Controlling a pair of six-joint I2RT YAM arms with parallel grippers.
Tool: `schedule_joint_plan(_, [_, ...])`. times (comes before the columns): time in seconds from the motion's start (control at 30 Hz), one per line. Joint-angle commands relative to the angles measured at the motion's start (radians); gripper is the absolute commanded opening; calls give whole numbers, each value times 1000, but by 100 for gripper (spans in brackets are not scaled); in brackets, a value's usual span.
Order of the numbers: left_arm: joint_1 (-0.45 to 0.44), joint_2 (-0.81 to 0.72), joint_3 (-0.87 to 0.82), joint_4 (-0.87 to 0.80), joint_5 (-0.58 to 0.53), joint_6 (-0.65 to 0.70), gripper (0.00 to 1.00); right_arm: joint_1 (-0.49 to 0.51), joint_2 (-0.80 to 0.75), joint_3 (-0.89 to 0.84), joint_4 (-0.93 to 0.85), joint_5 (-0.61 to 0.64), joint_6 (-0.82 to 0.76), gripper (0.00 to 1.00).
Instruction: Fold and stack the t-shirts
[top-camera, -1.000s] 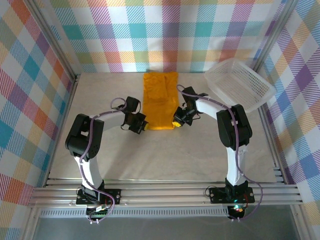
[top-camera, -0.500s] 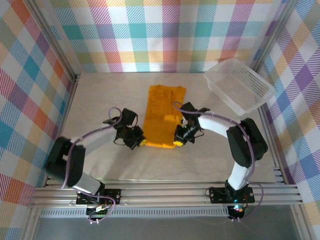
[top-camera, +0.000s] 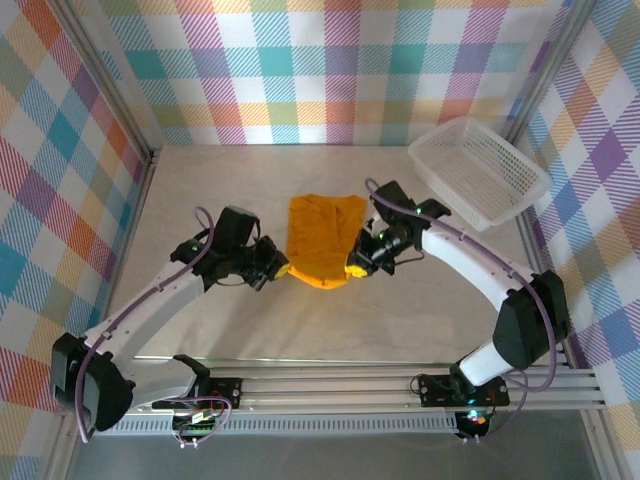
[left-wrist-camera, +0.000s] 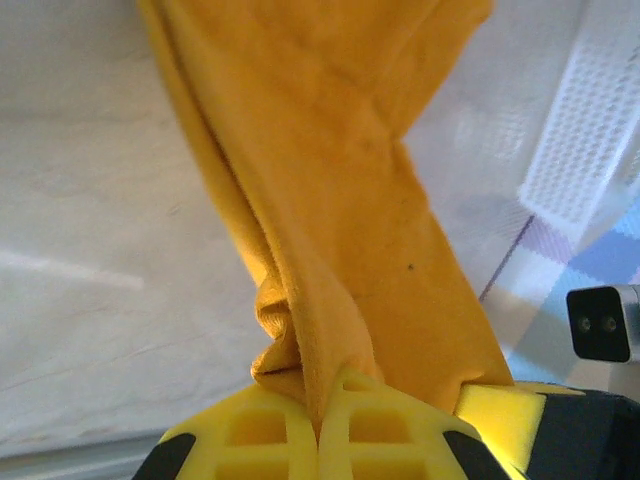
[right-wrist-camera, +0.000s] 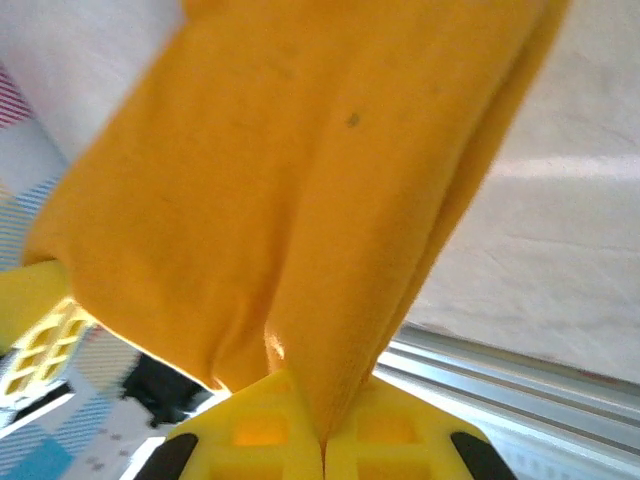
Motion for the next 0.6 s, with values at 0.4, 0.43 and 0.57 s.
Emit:
schedule_joint_plan(0.4, [211, 879, 862, 39, -47, 109, 36, -275, 863, 1151, -261, 57, -40, 31])
schedule_joint_plan(0.43, [211, 916, 927, 14, -41, 129, 49, -282, 930, 1287, -328, 81, -48, 35])
schedule_joint_plan(0.57, [207, 870, 936, -13, -74, 174, 62, -286, 985, 1432, -405, 122, -79, 44])
